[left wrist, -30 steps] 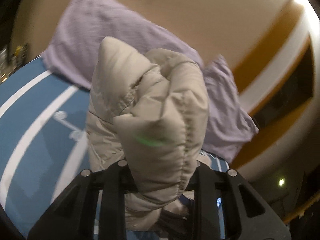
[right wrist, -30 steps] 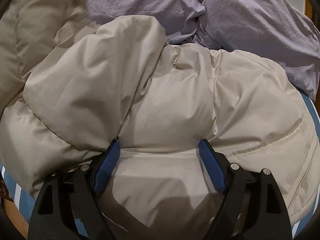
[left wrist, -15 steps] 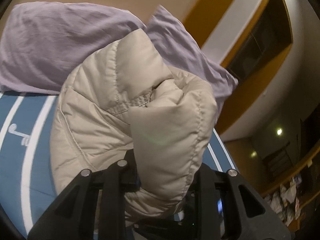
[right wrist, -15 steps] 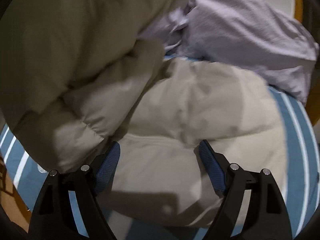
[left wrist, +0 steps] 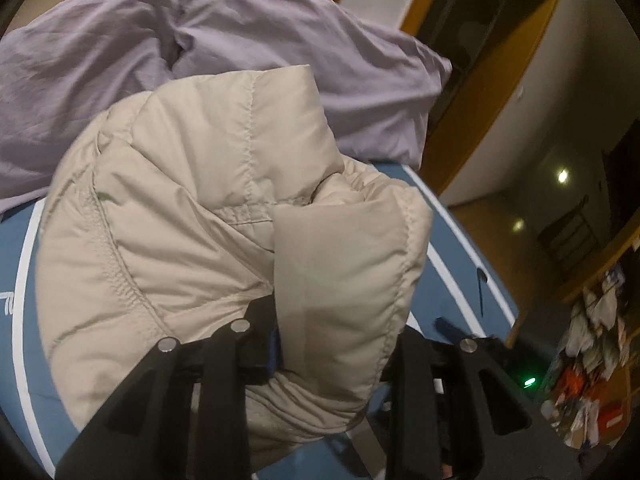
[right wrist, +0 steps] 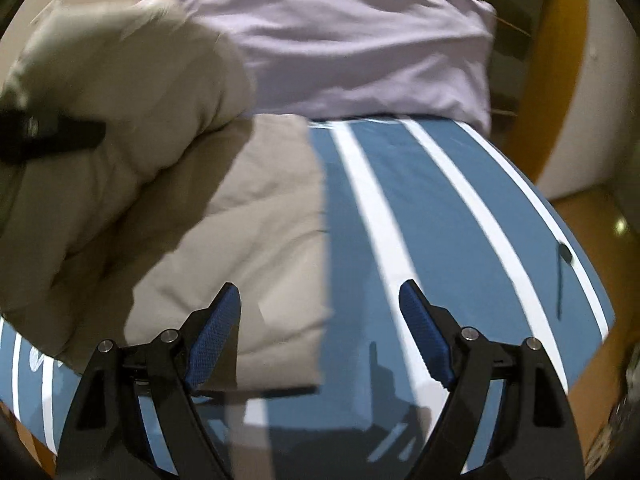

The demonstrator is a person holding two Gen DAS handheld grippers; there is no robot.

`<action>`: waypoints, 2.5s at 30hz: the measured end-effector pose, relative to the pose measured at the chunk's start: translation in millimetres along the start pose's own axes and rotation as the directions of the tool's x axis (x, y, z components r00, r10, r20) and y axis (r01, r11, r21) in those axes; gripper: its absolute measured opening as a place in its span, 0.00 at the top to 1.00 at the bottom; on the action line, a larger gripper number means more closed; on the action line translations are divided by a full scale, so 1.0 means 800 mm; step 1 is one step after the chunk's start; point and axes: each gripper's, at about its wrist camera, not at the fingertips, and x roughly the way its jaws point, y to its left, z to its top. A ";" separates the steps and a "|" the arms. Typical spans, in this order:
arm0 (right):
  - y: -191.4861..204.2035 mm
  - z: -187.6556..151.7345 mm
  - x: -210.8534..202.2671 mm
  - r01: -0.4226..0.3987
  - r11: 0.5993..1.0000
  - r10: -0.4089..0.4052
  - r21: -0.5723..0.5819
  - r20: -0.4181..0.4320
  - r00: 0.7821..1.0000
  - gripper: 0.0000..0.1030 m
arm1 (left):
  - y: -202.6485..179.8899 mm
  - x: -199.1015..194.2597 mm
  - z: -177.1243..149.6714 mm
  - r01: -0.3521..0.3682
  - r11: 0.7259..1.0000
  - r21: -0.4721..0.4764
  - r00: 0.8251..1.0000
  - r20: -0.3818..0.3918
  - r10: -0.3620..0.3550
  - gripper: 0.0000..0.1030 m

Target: Fold large clothes

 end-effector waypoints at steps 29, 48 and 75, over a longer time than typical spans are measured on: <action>-0.016 0.084 -0.073 -0.130 0.988 0.117 0.081 0.151 0.982 0.20 | 0.028 -0.112 0.035 -0.200 0.980 -0.014 0.970 0.134 0.200 0.22; 0.110 0.123 -0.080 -0.319 0.937 0.333 -0.140 0.093 0.938 0.68 | 0.178 -0.046 0.017 -0.230 0.935 -0.271 0.972 -0.012 0.236 0.23; 0.065 0.066 0.004 -0.240 0.971 0.239 -0.019 -0.028 0.971 0.86 | 0.122 -0.008 0.017 -0.262 0.963 -0.067 0.965 0.009 0.263 0.21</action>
